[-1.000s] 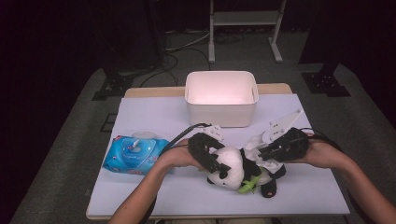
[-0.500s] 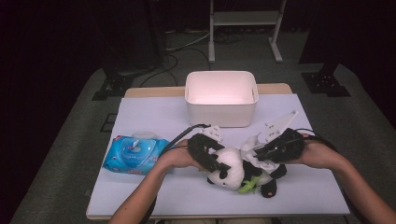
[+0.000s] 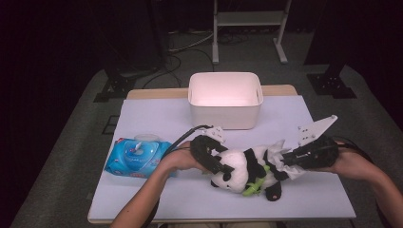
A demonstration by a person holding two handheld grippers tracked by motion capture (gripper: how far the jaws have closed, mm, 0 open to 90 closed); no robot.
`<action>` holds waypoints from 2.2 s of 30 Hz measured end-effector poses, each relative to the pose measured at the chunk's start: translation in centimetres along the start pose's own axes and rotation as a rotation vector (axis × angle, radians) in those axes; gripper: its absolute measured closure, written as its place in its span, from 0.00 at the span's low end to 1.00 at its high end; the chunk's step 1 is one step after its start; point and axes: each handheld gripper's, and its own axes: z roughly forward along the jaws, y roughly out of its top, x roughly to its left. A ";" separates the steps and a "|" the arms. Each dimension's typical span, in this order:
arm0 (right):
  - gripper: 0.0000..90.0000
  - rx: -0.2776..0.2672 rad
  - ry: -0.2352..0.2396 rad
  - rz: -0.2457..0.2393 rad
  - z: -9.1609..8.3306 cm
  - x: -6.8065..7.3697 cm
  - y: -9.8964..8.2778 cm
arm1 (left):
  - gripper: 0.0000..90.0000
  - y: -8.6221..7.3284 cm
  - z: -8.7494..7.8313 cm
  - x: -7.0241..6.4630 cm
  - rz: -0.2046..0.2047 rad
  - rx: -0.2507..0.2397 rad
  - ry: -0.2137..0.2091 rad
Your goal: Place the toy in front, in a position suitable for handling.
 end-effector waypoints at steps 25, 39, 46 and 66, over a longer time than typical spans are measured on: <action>0.91 0.030 0.068 -0.078 4.8 -1.2 5.7 | 0.36 0.3 -0.2 -1.0 0.069 -0.003 0.002; 0.91 0.036 0.043 -0.064 4.3 -2.1 5.7 | 0.36 0.0 -0.3 -0.9 0.069 -0.015 -0.004; 0.91 0.026 0.037 -0.015 3.5 -2.8 4.1 | 0.31 0.1 -0.3 -0.5 0.039 -0.016 -0.008; 0.91 0.030 0.045 -0.060 4.3 -0.9 4.2 | 0.35 0.9 0.8 -0.6 0.027 0.037 -0.037</action>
